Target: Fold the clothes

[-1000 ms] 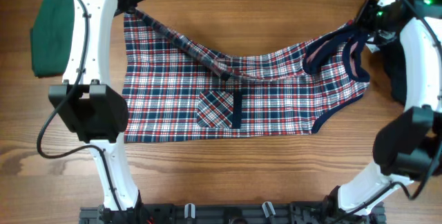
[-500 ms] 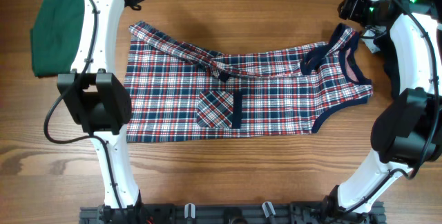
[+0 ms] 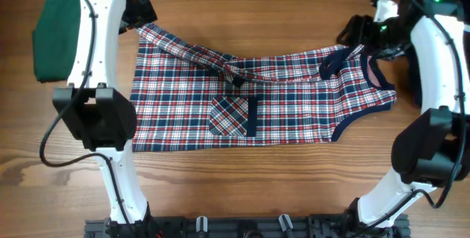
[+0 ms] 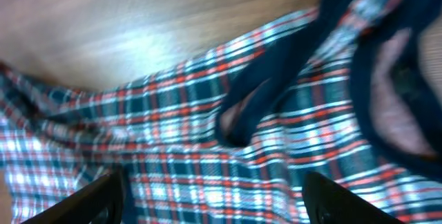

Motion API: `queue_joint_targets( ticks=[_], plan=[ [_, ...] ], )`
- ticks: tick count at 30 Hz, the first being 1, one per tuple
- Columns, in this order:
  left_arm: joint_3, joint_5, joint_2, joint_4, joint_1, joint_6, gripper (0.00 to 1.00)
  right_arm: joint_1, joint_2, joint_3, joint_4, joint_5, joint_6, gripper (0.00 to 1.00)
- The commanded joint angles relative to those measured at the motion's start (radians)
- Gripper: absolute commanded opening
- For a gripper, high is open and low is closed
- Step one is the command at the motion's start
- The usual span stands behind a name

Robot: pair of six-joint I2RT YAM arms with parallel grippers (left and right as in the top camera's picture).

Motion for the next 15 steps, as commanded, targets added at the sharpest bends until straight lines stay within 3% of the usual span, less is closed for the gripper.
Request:
queue_joint_targets(
  ticks=[1, 9, 15],
  plan=[
    [-0.006, 0.008, -0.023, 0.019, 0.009, 0.003, 0.55, 0.087, -0.018, -0.034, 0.02, -0.031, 0.089, 0.81],
    [-0.006, 0.009, -0.023, 0.085, 0.009, 0.004, 0.55, 0.172, -0.016, -0.191, 0.153, 0.14, 0.463, 0.75],
    [-0.006, 0.008, -0.023, 0.086, 0.009, 0.007, 0.56, 0.167, -0.016, -0.292, 0.23, 0.241, 0.574, 0.74]
  ],
)
